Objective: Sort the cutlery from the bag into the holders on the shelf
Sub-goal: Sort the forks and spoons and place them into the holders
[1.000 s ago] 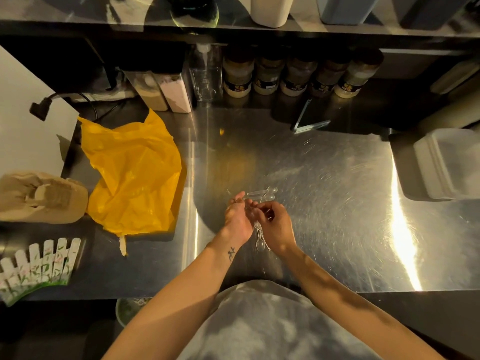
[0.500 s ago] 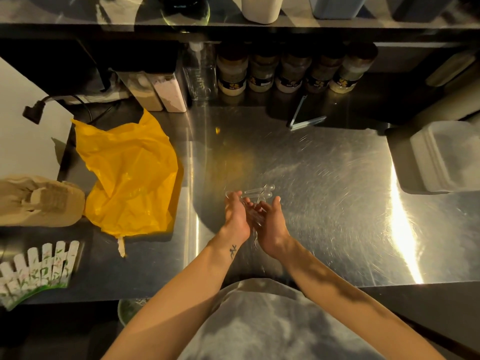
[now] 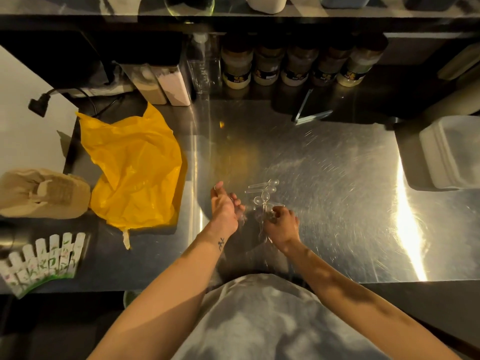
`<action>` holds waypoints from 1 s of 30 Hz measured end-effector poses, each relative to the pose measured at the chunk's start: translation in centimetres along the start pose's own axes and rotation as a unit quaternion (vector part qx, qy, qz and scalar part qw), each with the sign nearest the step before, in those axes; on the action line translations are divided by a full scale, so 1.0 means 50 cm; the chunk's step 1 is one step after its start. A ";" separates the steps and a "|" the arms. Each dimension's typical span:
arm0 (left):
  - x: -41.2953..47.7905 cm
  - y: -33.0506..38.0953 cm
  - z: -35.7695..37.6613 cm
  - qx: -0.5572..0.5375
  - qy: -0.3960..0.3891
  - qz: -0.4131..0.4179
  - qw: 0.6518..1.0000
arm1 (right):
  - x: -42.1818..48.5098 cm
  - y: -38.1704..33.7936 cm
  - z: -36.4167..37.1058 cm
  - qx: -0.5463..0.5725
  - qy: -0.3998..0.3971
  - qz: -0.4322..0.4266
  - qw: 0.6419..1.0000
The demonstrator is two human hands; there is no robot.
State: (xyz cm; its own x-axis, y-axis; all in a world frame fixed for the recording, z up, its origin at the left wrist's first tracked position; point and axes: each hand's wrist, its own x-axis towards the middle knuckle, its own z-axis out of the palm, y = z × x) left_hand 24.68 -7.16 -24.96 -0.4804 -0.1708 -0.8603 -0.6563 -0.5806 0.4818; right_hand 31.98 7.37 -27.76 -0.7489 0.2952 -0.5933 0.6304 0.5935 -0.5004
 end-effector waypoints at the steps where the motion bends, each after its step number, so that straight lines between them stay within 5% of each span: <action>1: 0.001 0.000 -0.009 0.003 0.002 0.004 1.000 | 0.002 0.002 0.001 -0.049 0.005 -0.006 0.999; 15: -0.011 -0.024 -0.057 0.032 -0.043 -0.034 0.998 | 0.006 0.007 0.041 -0.062 0.048 -0.088 0.993; 26: -0.001 -0.022 -0.067 0.011 -0.038 -0.068 0.997 | 0.006 0.015 0.048 -0.193 0.062 -0.139 0.969; 30: -0.003 -0.023 -0.067 0.018 -0.033 -0.073 0.997 | 0.008 0.033 0.042 -0.293 0.040 -0.204 0.933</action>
State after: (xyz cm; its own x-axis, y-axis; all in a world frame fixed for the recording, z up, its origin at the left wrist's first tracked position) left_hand 27.47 -9.15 -25.96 -0.4145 -0.0326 -0.9095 -0.7423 -0.5660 0.3586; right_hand 33.16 6.90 -30.14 -0.9301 -0.0041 -0.3672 0.0863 0.9694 -0.2296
